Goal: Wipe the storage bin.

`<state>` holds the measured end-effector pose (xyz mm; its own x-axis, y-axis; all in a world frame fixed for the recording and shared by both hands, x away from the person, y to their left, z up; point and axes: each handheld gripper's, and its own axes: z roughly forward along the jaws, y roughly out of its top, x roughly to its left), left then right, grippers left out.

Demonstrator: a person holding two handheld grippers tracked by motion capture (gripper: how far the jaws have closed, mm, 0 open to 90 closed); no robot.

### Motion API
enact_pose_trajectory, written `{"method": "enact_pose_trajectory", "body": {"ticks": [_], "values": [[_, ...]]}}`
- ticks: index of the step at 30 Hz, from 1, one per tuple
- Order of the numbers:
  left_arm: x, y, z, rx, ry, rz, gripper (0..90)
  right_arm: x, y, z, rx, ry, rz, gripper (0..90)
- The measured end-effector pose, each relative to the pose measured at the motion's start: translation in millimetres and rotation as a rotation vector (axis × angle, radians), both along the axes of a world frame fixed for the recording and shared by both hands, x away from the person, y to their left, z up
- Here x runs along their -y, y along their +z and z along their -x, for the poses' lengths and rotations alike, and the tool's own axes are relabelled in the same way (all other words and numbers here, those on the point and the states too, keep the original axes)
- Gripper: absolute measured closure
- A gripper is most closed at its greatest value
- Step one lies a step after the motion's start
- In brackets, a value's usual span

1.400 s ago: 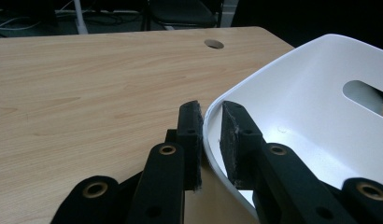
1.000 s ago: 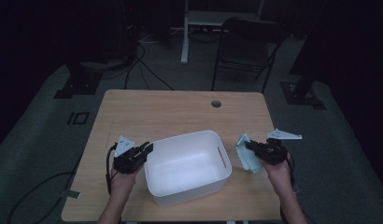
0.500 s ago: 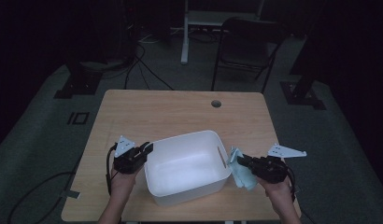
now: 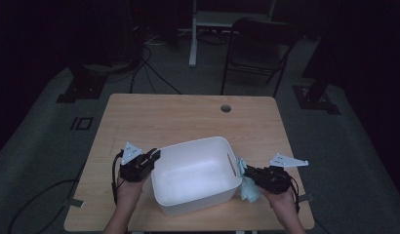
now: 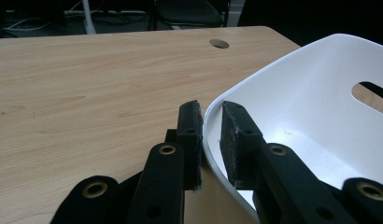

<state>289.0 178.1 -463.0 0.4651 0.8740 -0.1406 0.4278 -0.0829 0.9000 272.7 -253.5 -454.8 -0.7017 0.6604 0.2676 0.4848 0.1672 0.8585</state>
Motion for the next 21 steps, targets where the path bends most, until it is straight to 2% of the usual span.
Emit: {"method": "enact_pose_trajectory", "body": {"ticks": [2,9,12,13,15,21], "values": [[0.1,-0.8,1.2,0.003,0.006,0.013,77.9,0.5,-0.9,0.3,0.004,-0.002,-0.002,82.2],[-0.9,-0.7,1.0,0.001,-0.002,0.012,78.0,0.3,-1.5,1.6,0.010,-0.009,0.000,82.2],[-1.9,0.0,0.6,0.000,-0.020,-0.004,78.2,0.6,-0.6,1.3,0.012,-0.007,0.007,82.2],[-2.3,1.4,1.0,-0.001,-0.033,-0.030,78.2,0.2,0.4,1.2,0.015,-0.007,0.018,82.3],[-3.0,2.5,0.6,-0.012,-0.040,-0.034,78.4,-0.5,0.5,1.1,0.015,-0.008,0.019,82.3],[-2.5,3.0,1.5,-0.010,-0.037,-0.036,78.5,-1.3,-1.9,-0.6,0.016,-0.009,0.016,82.4]]}}
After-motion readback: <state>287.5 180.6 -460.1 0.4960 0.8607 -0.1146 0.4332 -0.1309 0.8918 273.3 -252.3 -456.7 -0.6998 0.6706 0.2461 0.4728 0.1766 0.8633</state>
